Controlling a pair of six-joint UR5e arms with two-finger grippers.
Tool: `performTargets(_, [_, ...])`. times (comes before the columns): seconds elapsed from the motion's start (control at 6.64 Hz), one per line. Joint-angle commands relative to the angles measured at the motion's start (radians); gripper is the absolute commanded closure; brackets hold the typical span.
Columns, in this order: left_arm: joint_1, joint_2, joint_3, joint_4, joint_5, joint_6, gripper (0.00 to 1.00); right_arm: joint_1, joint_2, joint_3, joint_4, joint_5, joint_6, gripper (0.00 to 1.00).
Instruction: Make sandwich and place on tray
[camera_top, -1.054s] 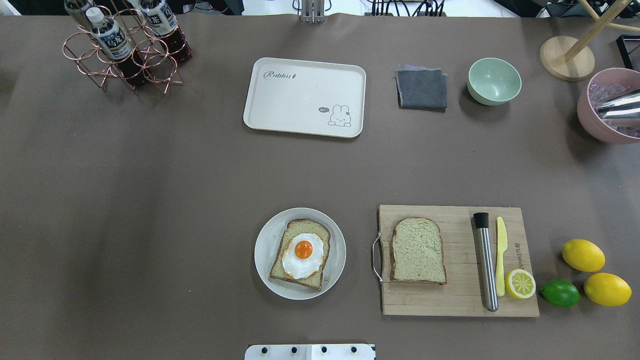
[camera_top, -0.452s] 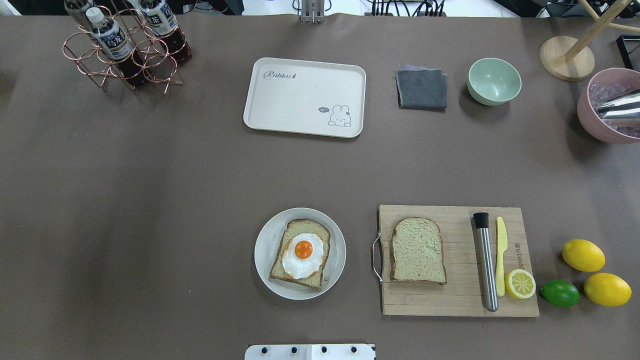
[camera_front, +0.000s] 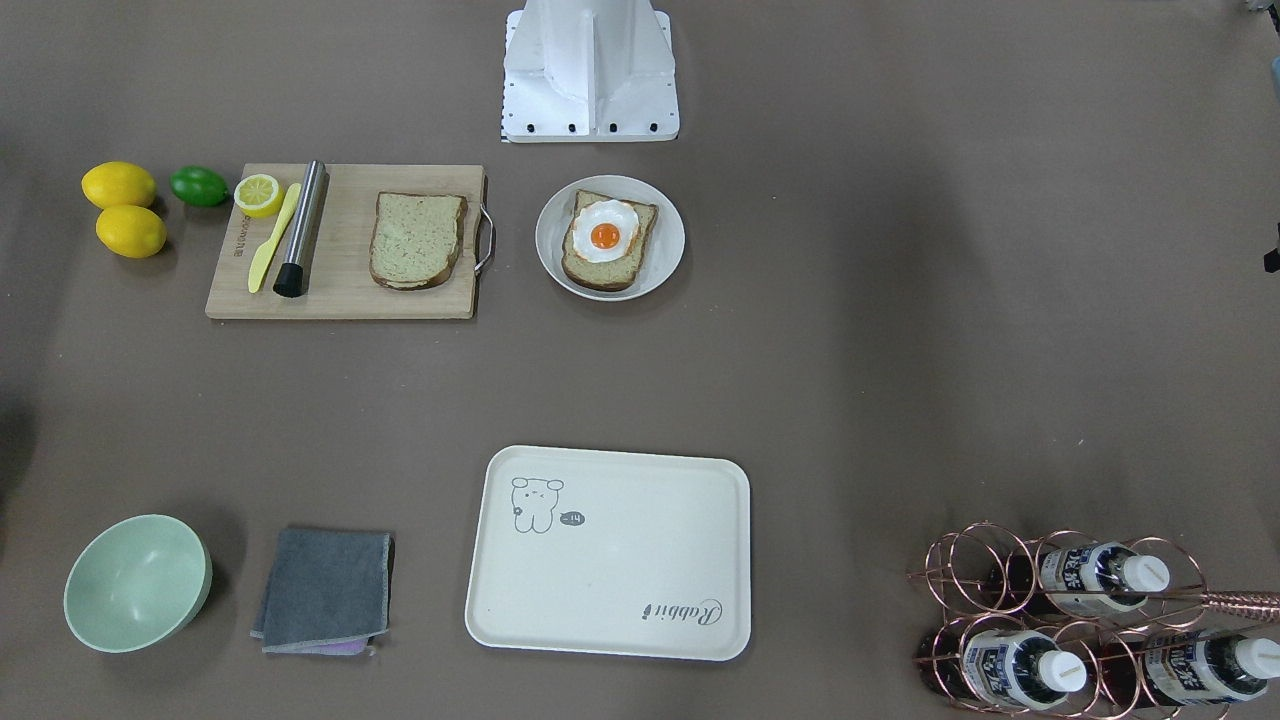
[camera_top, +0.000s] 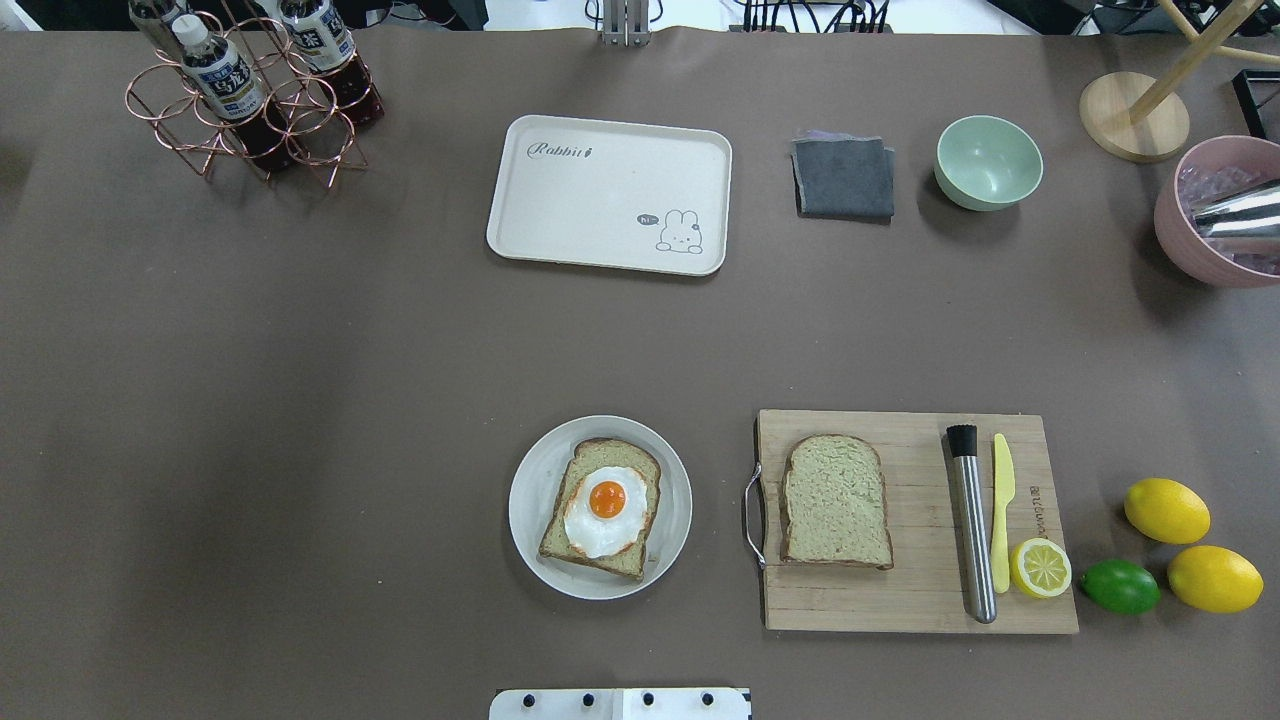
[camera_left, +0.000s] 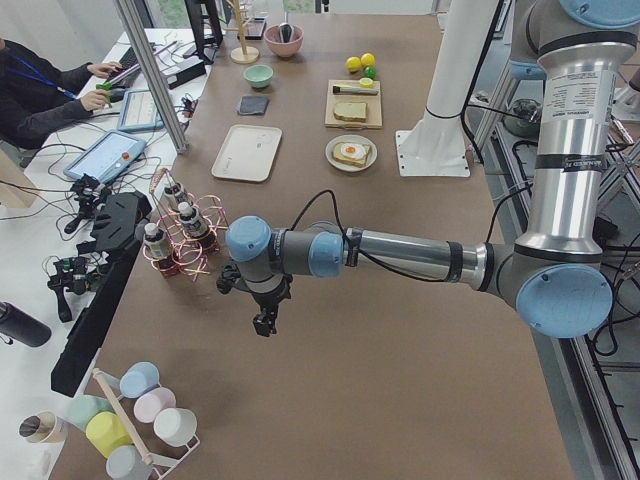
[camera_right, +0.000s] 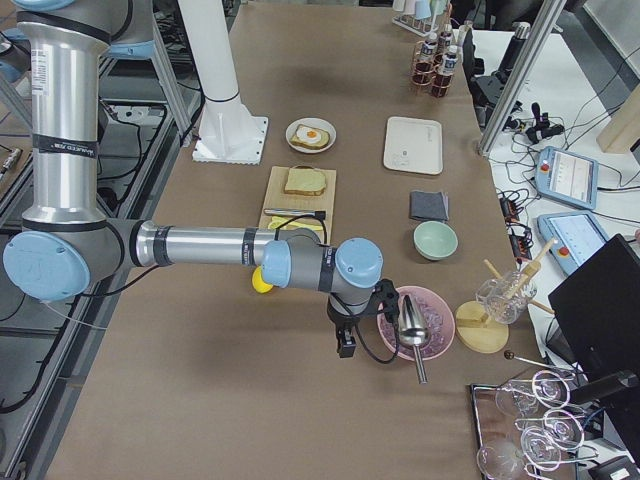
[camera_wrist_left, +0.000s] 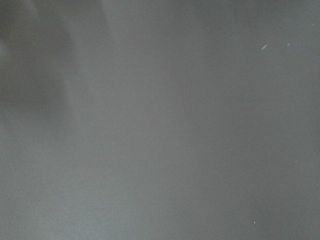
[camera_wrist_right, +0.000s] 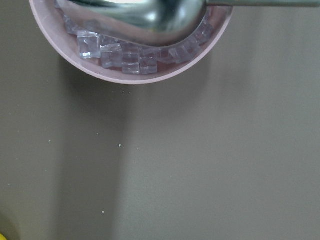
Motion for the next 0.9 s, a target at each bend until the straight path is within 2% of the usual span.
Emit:
performTargets(0.0, [-0.005, -0.007, -0.09, -0.135, -0.003, -0.042, 0.01, 0.002, 0.032, 0.02, 0.002, 0.021, 0.07, 0.0])
performTargets(0.15, [0.0, -0.039, -0.113, -0.16, -0.003, -0.166, 0.01, 0.002, 0.051, 0.035, 0.004, 0.021, 0.092, 0.0])
performTargets(0.3, [0.004, -0.042, -0.111, -0.239, -0.002, -0.203, 0.01, 0.002, 0.06, 0.072, 0.004, 0.015, 0.091, 0.0])
performTargets(0.6, [0.095, -0.06, -0.107, -0.374, 0.004, -0.247, 0.01, 0.002, 0.075, 0.152, 0.004, 0.017, 0.169, 0.0])
performTargets(0.75, [0.134, -0.076, -0.112, -0.402, 0.009, -0.356, 0.01, -0.027, 0.122, 0.155, 0.002, 0.021, 0.177, 0.0])
